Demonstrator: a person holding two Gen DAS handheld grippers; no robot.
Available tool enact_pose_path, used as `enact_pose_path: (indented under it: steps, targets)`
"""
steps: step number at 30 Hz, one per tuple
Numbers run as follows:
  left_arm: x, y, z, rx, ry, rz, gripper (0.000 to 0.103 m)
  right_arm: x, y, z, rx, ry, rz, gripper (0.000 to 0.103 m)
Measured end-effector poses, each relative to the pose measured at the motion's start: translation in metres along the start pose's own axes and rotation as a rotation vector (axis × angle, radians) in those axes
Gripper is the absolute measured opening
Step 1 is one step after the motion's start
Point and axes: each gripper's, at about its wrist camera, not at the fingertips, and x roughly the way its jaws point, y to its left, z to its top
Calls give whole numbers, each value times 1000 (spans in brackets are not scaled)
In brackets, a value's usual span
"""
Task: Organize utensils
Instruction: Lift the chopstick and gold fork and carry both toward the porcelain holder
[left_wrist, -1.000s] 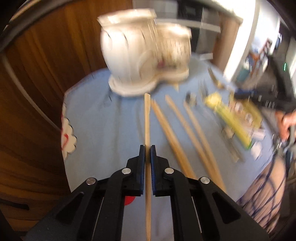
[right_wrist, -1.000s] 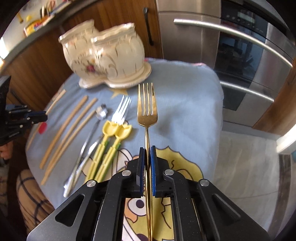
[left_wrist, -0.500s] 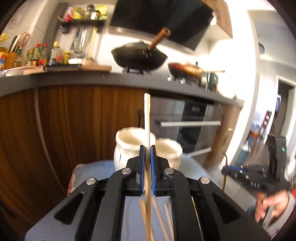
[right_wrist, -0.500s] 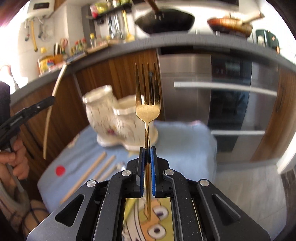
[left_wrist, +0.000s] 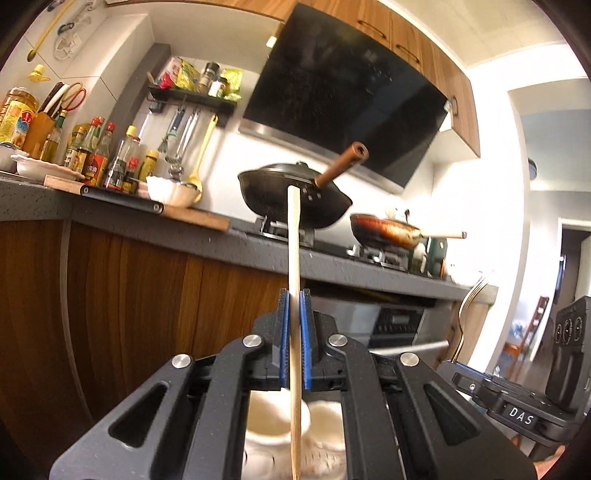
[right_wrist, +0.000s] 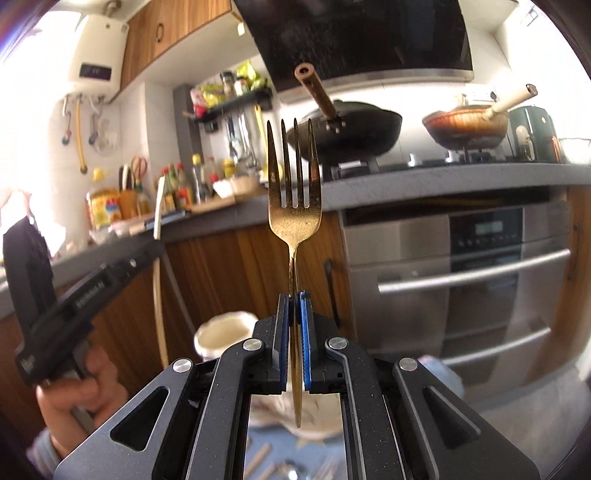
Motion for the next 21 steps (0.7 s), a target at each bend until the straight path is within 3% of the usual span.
enact_pose_path:
  steps: [7, 11, 21]
  targets:
    - [24, 1, -1, 39, -83, 38, 6, 31, 4, 15, -1, -29, 15, 7]
    - [36, 4, -17, 49, -91, 80, 6, 44, 14, 11, -66, -22, -28, 7]
    - [47, 5, -55, 108, 78, 124, 6, 70, 9, -20, -88, 115, -55, 7]
